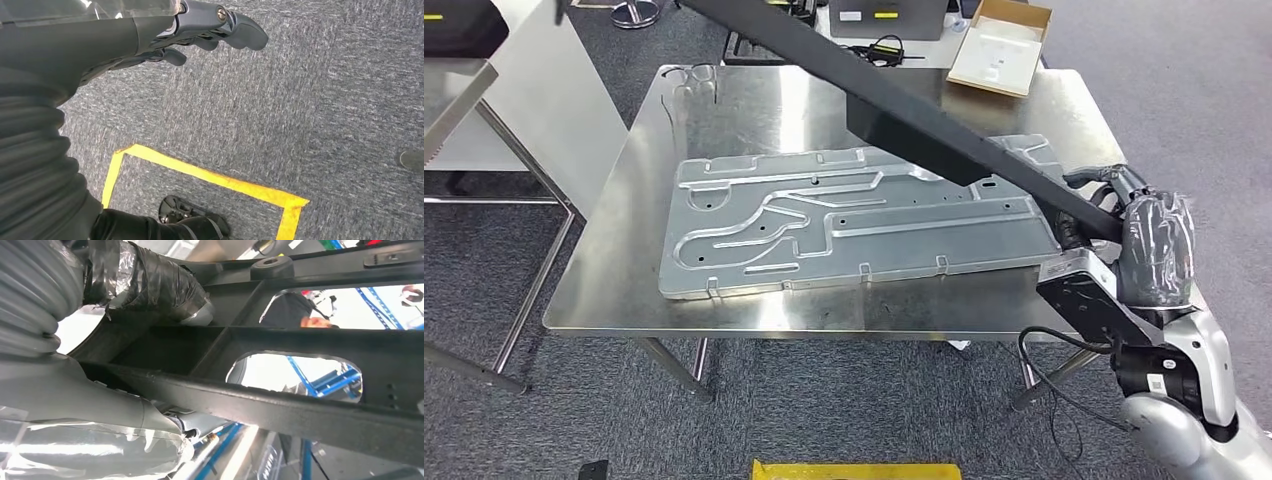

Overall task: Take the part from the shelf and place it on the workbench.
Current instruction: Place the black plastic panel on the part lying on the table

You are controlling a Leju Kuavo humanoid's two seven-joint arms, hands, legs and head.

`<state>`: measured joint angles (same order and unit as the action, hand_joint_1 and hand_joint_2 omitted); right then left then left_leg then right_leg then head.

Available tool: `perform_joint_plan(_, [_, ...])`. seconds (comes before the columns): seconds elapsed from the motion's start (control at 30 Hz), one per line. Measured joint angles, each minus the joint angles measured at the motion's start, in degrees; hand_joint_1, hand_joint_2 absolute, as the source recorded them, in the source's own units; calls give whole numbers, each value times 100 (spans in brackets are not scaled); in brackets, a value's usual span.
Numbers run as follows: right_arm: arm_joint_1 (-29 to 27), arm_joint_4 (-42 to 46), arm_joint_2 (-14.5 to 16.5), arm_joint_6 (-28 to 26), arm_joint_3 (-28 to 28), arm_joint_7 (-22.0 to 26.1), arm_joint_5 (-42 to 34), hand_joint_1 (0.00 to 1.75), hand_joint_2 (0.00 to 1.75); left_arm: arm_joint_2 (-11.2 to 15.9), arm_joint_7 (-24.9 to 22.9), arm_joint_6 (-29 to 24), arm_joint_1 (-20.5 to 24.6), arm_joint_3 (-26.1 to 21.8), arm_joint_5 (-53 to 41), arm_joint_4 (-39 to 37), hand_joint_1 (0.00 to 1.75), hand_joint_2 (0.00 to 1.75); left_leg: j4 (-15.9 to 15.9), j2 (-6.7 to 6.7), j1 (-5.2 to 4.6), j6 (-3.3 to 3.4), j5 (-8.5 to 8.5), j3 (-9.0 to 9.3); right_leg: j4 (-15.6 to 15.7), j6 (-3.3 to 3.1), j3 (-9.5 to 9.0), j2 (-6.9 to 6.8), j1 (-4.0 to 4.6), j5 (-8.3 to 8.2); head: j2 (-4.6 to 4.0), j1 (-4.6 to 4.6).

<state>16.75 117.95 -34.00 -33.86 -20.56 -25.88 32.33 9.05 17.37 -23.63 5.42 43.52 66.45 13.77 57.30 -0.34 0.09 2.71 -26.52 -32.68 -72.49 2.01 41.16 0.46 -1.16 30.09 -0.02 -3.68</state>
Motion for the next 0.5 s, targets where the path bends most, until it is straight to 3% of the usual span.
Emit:
perform_joint_plan(0.03, [-19,-3,-12,0,34,1,-1,175,175,0,-4,-1,-1,0,0,0,0,175,23,-6,0,-14,-33,24,363,-5,-161,-3,-4,-224,-1,1])
perform_joint_plan(0.1, [-36,-9,-29,-3,110,8,-1,175,175,0,-11,-3,3,0,0,0,0,175,90,-18,-20,-70,-110,43,1017,-37,-471,-6,2,-477,-1,-2])
perform_joint_plan(0.13, [-47,-10,-33,-7,145,12,-2,175,175,-1,-14,-4,5,0,0,0,0,175,115,-22,-29,-100,-136,41,1176,-63,-548,-5,10,-502,-1,-5])
perform_joint_plan(0.27, [-104,-14,-55,-20,248,16,-7,175,175,1,-19,-8,17,0,-2,0,0,175,170,-14,-35,-210,-211,26,1243,-196,-597,12,9,-461,0,-15])
perform_joint_plan(0.33, [-120,-18,-57,-18,292,27,-10,175,175,3,-19,-9,31,-1,-4,0,0,175,605,0,-17,-276,-421,-188,1266,-257,-641,5,-5,-440,0,-32])
perform_joint_plan(0.4, [-143,-32,-57,-12,318,55,-17,175,175,2,-23,-9,32,-2,-8,0,0,175,1347,3,0,-316,-678,-616,1266,-297,-665,0,4,-408,-1,-40])
perform_joint_plan(0.43, [-160,-42,-57,-8,321,70,-21,175,175,0,-27,-9,23,-2,-9,0,0,175,1614,3,4,-323,-716,-802,1265,-306,-678,0,10,-392,-1,-39])
perform_joint_plan(0.47, [-179,-55,-56,-3,321,81,-22,175,175,-2,-30,-9,13,-2,-10,0,0,175,1693,3,5,-319,-645,-901,1264,-310,-698,3,16,-373,-1,-40])
perform_joint_plan(0.5, [-194,-67,-56,3,322,90,-22,175,175,-3,-33,-9,7,-2,-10,0,0,175,1546,3,3,-301,-464,-888,1264,-311,-729,7,23,-352,-1,-40])
